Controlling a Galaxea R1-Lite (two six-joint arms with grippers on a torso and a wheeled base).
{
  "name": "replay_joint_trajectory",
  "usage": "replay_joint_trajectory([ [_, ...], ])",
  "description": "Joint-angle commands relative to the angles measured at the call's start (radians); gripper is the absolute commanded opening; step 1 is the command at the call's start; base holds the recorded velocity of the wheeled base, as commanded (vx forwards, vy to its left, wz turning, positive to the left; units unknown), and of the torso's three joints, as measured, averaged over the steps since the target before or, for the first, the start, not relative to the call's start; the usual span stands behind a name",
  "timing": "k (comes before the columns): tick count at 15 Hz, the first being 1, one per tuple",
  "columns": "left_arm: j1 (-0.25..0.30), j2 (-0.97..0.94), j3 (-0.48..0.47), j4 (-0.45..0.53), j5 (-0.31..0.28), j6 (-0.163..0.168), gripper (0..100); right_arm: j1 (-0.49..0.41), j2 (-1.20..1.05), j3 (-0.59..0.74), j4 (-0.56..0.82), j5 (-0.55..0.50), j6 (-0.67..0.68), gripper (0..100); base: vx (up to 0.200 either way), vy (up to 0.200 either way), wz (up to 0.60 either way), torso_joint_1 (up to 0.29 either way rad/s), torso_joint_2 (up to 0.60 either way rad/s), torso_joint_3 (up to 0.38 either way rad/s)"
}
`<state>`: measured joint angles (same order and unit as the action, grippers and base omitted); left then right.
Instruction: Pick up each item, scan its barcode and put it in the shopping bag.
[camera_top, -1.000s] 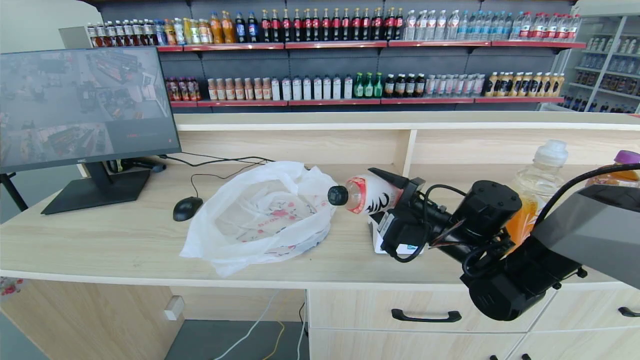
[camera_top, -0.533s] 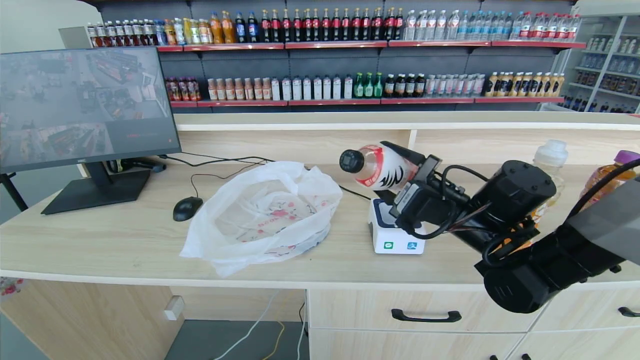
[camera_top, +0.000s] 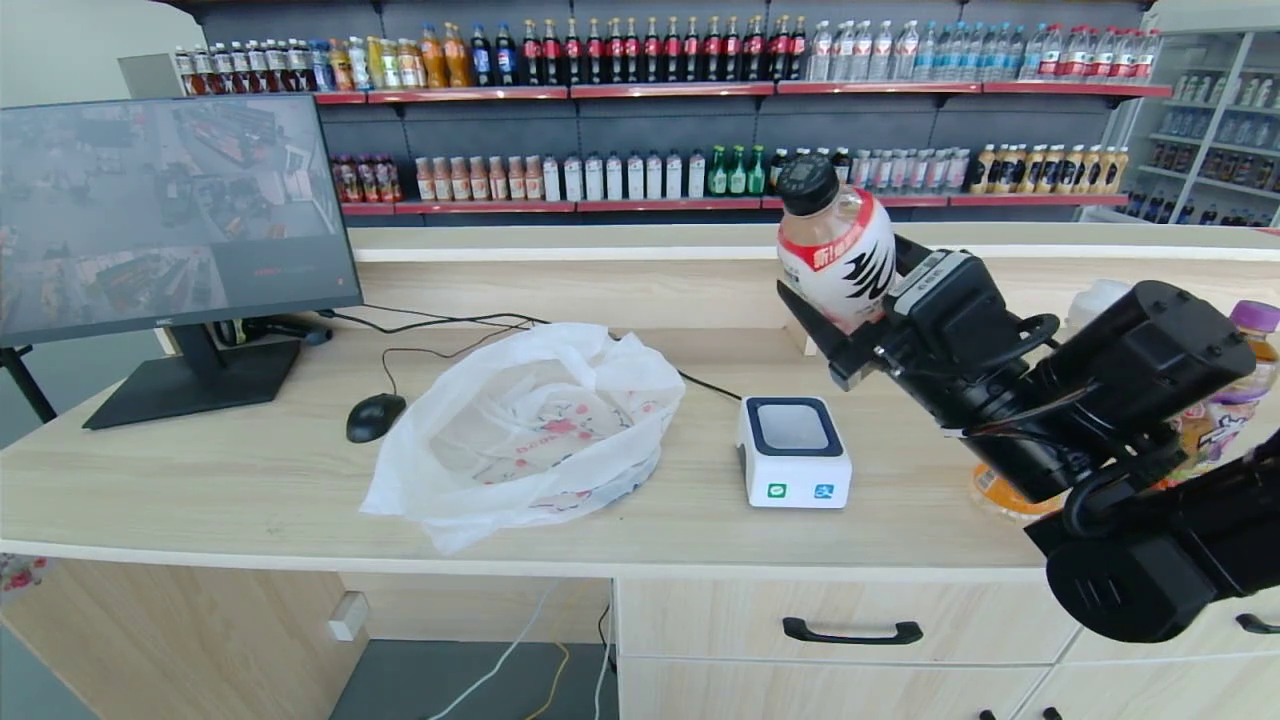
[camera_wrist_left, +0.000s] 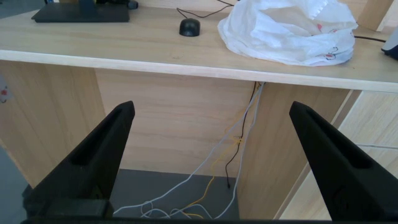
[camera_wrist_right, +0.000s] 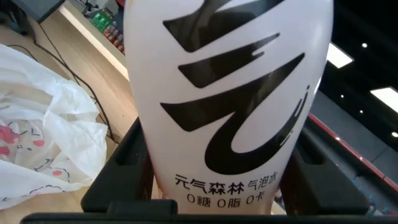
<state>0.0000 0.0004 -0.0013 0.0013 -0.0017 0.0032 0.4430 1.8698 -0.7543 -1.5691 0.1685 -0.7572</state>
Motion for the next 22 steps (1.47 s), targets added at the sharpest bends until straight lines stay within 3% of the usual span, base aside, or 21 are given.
replay_joint_trajectory([
  [1, 0.000, 0.000, 0.001, 0.000, 0.000, 0.000, 100, -0.006, -0.044, 0.024, -0.002, -0.043, 0.049, 0, 0.000, 0.000, 0.00, 0.000, 0.00, 0.000],
  [8, 0.000, 0.000, 0.000, 0.000, 0.000, 0.000, 100, 0.010, -0.049, 0.035, -0.002, -0.262, 0.412, 0, 0.000, 0.000, 0.00, 0.000, 0.00, 0.000],
  [9, 0.000, 0.000, 0.000, 0.000, 0.000, 0.001, 100, -0.020, -0.049, 0.035, 0.055, -0.276, 0.515, 0, 0.000, 0.000, 0.00, 0.000, 0.00, 0.000],
  [12, 0.000, 0.000, 0.000, 0.000, 0.000, 0.000, 100, -0.021, -0.026, 0.059, 0.070, -0.277, 0.653, 0, 0.000, 0.000, 0.00, 0.000, 0.00, 0.000],
  [15, 0.000, 0.000, 0.000, 0.000, 0.000, 0.000, 100, -0.050, 0.002, 0.072, 0.051, -0.280, 0.723, 0, 0.000, 0.000, 0.00, 0.000, 0.00, 0.000],
  [22, 0.000, 0.000, 0.001, 0.000, 0.000, 0.000, 100, -0.078, 0.049, 0.118, -0.002, -0.280, 0.743, 0, -0.057, 0.000, 0.00, 0.001, 0.00, 0.001],
])
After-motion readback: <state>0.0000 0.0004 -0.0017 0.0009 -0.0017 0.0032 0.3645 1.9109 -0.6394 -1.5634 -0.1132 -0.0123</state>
